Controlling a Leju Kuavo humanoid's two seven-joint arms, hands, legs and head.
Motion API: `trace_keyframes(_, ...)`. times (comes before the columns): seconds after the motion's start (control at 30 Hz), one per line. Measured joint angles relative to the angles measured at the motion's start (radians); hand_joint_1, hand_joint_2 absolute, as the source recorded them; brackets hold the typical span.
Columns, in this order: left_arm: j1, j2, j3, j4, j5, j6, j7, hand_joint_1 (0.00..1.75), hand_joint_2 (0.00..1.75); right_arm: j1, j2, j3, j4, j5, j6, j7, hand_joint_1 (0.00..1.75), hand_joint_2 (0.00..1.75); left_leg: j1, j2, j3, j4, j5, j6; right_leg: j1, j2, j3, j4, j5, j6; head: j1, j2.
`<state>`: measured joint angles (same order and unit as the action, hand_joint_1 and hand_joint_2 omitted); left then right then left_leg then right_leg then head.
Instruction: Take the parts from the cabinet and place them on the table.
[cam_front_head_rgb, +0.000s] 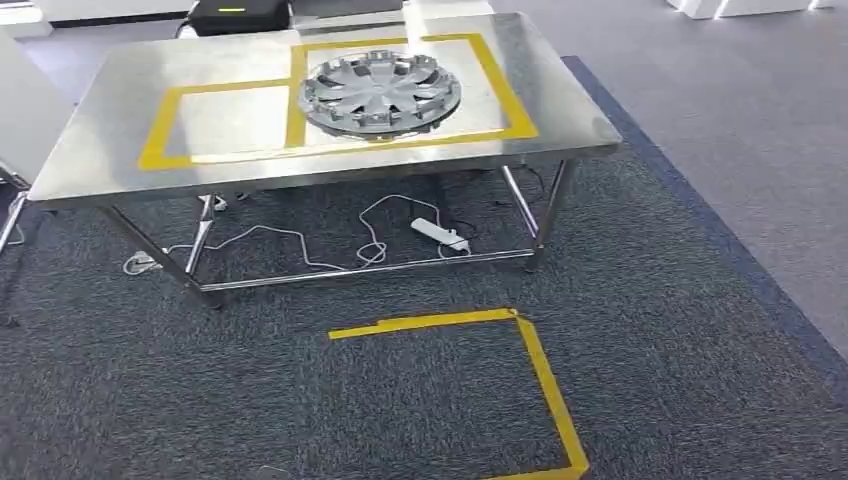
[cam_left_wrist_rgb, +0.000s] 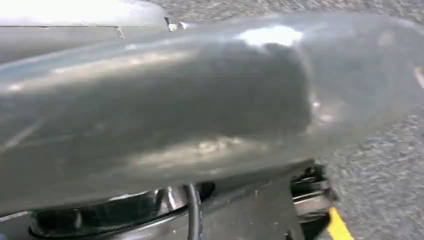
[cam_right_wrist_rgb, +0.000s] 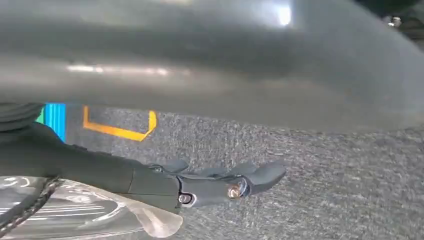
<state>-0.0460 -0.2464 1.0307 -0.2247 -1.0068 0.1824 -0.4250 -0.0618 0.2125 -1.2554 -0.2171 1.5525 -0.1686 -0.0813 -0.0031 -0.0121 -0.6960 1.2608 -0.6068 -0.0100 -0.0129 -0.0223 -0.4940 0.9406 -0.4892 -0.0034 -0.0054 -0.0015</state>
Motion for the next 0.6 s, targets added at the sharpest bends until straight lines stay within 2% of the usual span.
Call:
trace_keyframes(0.03, 0.0, 0.0, -0.001, 0.0, -0.018, 0.005, 0.003, 0.0, 0.0, 0.0, -0.002, 0.0, 0.0, -0.015, 0.0, -0.007, 0.0, 0.0, 0.003, 0.001, 0.001, 0.043, 0.005, -0.005, 0.0, -0.01, -0.017, 0.006, 0.008, 0.001, 0.001, 0.0)
trace_keyframes(0.07, -0.001, 0.0, -0.003, 0.0, -0.023, 0.008, 0.003, 0.0, 0.0, 0.0, -0.003, -0.002, 0.0, -0.019, 0.0, -0.013, 0.0, 0.0, 0.007, 0.002, 0.02, 0.043, 0.036, -0.008, 0.0, -0.021, -0.034, 0.013, 0.014, 0.002, 0.0, 0.0)
trace_keyframes(0.1, -0.001, 0.001, -0.003, 0.0, -0.023, 0.009, 0.003, 0.0, 0.0, 0.0, -0.004, -0.002, 0.0, -0.019, 0.0, -0.018, 0.0, 0.0, 0.009, 0.006, 0.055, 0.008, 0.076, -0.009, 0.0, -0.03, -0.049, 0.021, 0.019, 0.004, 0.001, 0.0)
trace_keyframes(0.13, -0.001, 0.003, -0.003, 0.0, -0.019, 0.009, 0.003, 0.0, 0.0, 0.0, -0.004, -0.003, 0.0, -0.017, -0.001, -0.021, 0.0, 0.0, 0.011, 0.014, 0.111, -0.064, 0.112, -0.009, 0.0, -0.038, -0.063, 0.03, 0.022, 0.006, 0.001, 0.0)
trace_keyframes(0.17, -0.001, 0.006, -0.003, 0.0, -0.018, 0.008, 0.002, 0.0, 0.0, -0.001, -0.004, -0.003, 0.0, -0.015, -0.004, -0.023, 0.0, 0.0, 0.01, 0.038, 0.18, -0.161, 0.122, -0.006, 0.0, -0.044, -0.071, 0.038, 0.026, 0.01, 0.0, 0.0)
trace_keyframes(0.2, -0.003, 0.008, -0.003, 0.0, -0.013, 0.005, 0.002, 0.0, 0.0, -0.001, -0.004, -0.003, 0.0, -0.009, -0.009, -0.026, 0.0, 0.0, 0.005, 0.07, 0.233, -0.248, 0.087, -0.003, 0.004, -0.052, -0.076, 0.044, 0.029, 0.014, 0.0, 0.0)
trace_keyframes(0.23, -0.006, 0.011, -0.003, 0.0, -0.008, 0.002, 0.002, 0.0, 0.0, 0.0, -0.002, -0.003, 0.0, -0.005, -0.013, -0.03, 0.0, 0.0, -0.003, 0.07, 0.257, -0.294, 0.072, 0.011, 0.004, -0.06, -0.079, 0.046, 0.035, 0.022, 0.003, 0.0)
trace_keyframes(0.3, -0.006, 0.015, -0.002, 0.0, 0.001, -0.003, 0.003, 0.0, 0.0, -0.002, 0.0, -0.002, 0.0, 0.002, -0.02, -0.035, 0.0, 0.0, -0.008, 0.054, 0.243, -0.294, 0.077, 0.022, 0.0, -0.078, -0.083, 0.043, 0.052, 0.034, 0.002, 0.0)
trace_keyframes(0.33, -0.003, 0.018, -0.001, 0.0, 0.002, -0.005, 0.005, 0.0, 0.0, -0.003, 0.001, -0.001, 0.0, 0.004, -0.022, -0.036, 0.0, 0.0, -0.008, 0.047, 0.236, -0.298, 0.087, 0.032, 0.001, -0.086, -0.083, 0.042, 0.059, 0.041, 0.0, 0.0)
trace_keyframes(0.37, -0.002, 0.018, -0.001, 0.0, 0.002, -0.005, 0.005, 0.0, 0.0, -0.003, 0.001, 0.0, 0.0, 0.005, -0.023, -0.036, 0.0, 0.0, 0.002, 0.044, 0.229, -0.308, 0.102, 0.043, -0.003, -0.064, -0.091, 0.049, 0.038, 0.049, 0.002, 0.0)
trace_keyframes(0.4, -0.001, 0.02, -0.001, 0.0, 0.003, -0.006, 0.006, 0.0, 0.0, -0.002, 0.001, 0.0, 0.0, 0.007, -0.025, -0.037, 0.0, 0.0, 0.001, 0.036, 0.216, -0.308, 0.113, 0.051, -0.004, -0.018, -0.106, 0.077, -0.012, 0.054, 0.003, 0.0)
trace_keyframes(0.43, -0.002, 0.021, -0.001, 0.0, 0.004, -0.006, 0.008, 0.0, 0.0, -0.001, 0.001, 0.001, 0.0, 0.007, -0.026, -0.038, 0.0, 0.0, 0.0, 0.029, 0.202, -0.305, 0.122, 0.056, -0.004, 0.004, -0.124, 0.137, -0.072, 0.053, 0.005, 0.0)
trace_keyframes(0.47, -0.003, 0.021, 0.0, 0.0, 0.006, -0.006, 0.009, 0.0, 0.0, 0.0, 0.001, 0.001, 0.0, 0.009, -0.026, -0.038, 0.0, 0.0, -0.002, 0.02, 0.186, -0.302, 0.133, 0.059, -0.003, 0.014, -0.144, 0.215, -0.125, 0.054, 0.005, 0.0)
trace_keyframes(0.5, -0.004, 0.021, 0.0, 0.0, 0.006, -0.006, 0.01, 0.0, 0.0, 0.0, 0.001, 0.002, 0.0, 0.011, -0.027, -0.038, 0.0, 0.0, -0.005, 0.009, 0.168, -0.299, 0.146, 0.061, -0.002, 0.019, -0.163, 0.295, -0.163, 0.054, 0.004, 0.0)
trace_keyframes(0.53, -0.004, 0.021, 0.0, 0.0, 0.009, -0.005, 0.01, 0.0, 0.0, -0.001, 0.001, 0.002, 0.0, 0.012, -0.028, -0.038, 0.0, 0.0, -0.008, 0.0, 0.15, -0.295, 0.157, 0.061, -0.001, 0.02, -0.169, 0.348, -0.169, 0.053, 0.005, 0.0)
trace_keyframes(0.57, -0.003, 0.022, 0.0, 0.0, 0.01, -0.005, 0.01, 0.0, 0.0, -0.001, 0.001, 0.003, 0.0, 0.013, -0.028, -0.038, 0.0, 0.0, -0.009, -0.01, 0.132, -0.291, 0.168, 0.06, 0.0, 0.021, -0.154, 0.355, -0.141, 0.05, 0.003, 0.0)
trace_keyframes(0.6, -0.003, 0.023, 0.0, 0.0, 0.01, -0.003, 0.01, 0.0, 0.0, -0.001, 0.001, 0.003, 0.0, 0.013, -0.028, -0.038, 0.0, 0.0, -0.009, -0.019, 0.116, -0.286, 0.178, 0.058, 0.001, 0.022, -0.123, 0.324, -0.098, 0.047, 0.004, 0.0)
